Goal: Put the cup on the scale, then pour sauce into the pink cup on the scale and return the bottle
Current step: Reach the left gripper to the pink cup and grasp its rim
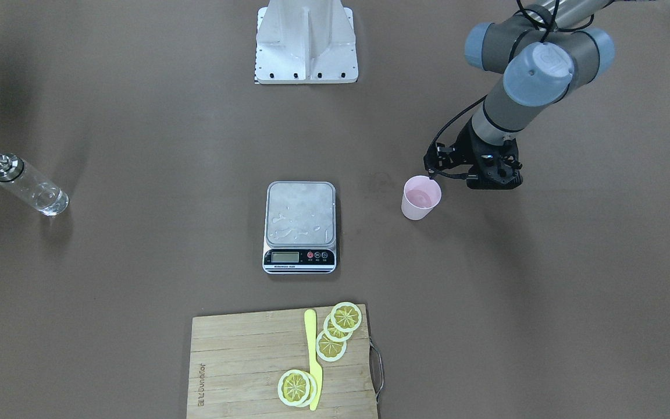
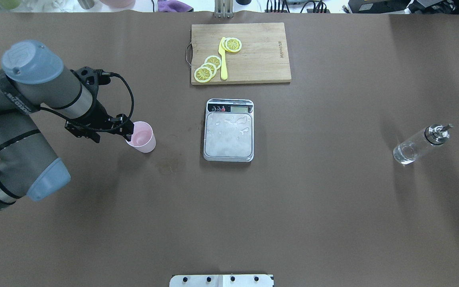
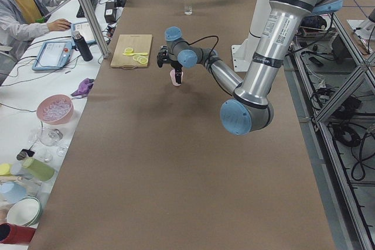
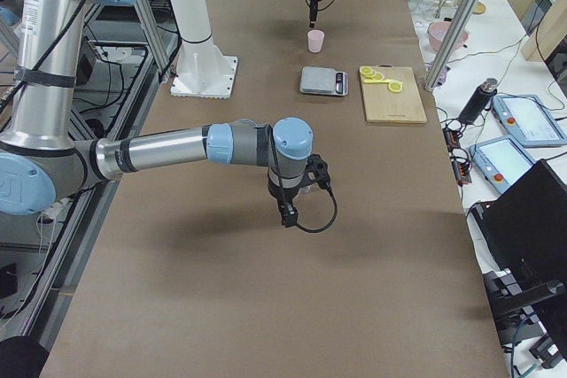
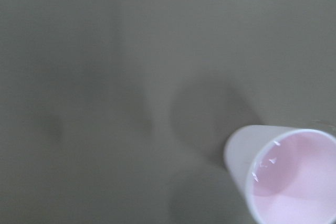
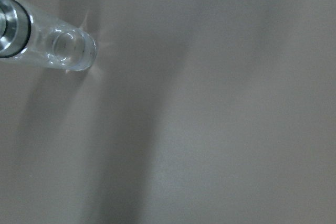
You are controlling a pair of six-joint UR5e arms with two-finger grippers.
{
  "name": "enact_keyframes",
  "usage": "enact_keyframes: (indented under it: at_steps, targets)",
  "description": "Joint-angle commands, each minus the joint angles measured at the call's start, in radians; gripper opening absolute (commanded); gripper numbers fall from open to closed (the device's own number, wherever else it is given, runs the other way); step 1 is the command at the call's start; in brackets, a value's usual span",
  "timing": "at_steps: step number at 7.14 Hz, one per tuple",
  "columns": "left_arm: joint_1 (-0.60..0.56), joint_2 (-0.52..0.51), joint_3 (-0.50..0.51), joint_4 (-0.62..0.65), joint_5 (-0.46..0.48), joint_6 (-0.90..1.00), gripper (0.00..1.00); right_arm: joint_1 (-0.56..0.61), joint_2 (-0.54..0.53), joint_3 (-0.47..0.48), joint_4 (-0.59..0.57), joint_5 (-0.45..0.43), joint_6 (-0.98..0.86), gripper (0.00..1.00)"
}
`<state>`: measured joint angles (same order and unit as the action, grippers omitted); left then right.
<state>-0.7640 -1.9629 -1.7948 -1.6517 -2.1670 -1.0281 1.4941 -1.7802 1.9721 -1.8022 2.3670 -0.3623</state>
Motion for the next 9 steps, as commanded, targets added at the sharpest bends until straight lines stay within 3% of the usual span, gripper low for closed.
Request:
enact_keyframes:
  at_steps: [1, 5, 6, 8, 9]
  targets:
    - [0.006, -0.011, 0.003, 0.017, 0.012, 0.000, 0.85, 0.000, 0.002, -0.016, 0.003, 0.000, -0.001, 1.00]
    - [0.006, -0.050, 0.076, 0.010, 0.012, 0.005, 0.84, 0.000, -0.004, -0.084, 0.110, 0.002, 0.000, 1.00]
    - [0.006, -0.053, 0.087, -0.009, 0.010, -0.001, 0.76, 0.000, -0.005, -0.084, 0.115, 0.003, 0.000, 1.00]
    - [0.015, -0.054, 0.101, -0.014, 0.010, -0.003, 0.14, 0.000, -0.004, -0.084, 0.116, 0.003, 0.000, 1.00]
    - [0.017, -0.054, 0.101, -0.013, 0.010, -0.003, 0.00, 0.000, -0.001, -0.082, 0.118, 0.003, 0.000, 1.00]
